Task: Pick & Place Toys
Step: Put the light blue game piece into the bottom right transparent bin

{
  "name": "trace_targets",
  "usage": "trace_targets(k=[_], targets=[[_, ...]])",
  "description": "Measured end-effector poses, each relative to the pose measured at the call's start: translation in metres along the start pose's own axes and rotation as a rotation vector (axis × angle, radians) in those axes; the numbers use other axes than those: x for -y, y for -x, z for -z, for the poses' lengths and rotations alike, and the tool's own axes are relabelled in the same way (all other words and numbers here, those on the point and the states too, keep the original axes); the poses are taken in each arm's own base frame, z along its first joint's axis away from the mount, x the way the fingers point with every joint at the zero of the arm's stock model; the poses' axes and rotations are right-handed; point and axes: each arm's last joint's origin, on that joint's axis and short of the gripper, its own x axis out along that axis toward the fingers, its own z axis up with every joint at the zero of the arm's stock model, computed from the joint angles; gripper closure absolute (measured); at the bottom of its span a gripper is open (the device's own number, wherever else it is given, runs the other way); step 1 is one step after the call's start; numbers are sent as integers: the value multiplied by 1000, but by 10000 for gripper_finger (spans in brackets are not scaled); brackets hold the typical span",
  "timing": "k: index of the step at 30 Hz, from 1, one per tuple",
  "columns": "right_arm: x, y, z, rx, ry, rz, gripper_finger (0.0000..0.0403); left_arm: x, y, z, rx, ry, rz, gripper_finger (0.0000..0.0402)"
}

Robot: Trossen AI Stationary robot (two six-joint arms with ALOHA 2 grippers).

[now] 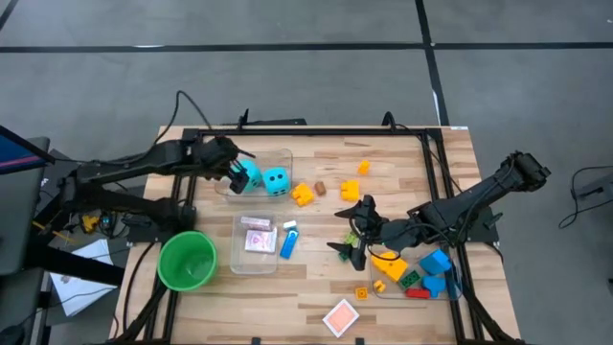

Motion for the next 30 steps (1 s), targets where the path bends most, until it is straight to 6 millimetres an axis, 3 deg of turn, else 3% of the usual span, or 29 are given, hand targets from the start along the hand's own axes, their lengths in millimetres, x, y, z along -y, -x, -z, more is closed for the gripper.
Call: trace_targets(k=[7,14,22,30], targets=[[0,0,0,0,0,-1,7,25,29,10,107,-68,260,2],[0,0,1,-7,6,1,7,56,44,15,217,-143,455,2],[1,0,3,-29,15,9,7,93,47,14,308,-194,618,6],[2,3,3,-43,17,-8,7,136,42,22,314,-360,858,15]])
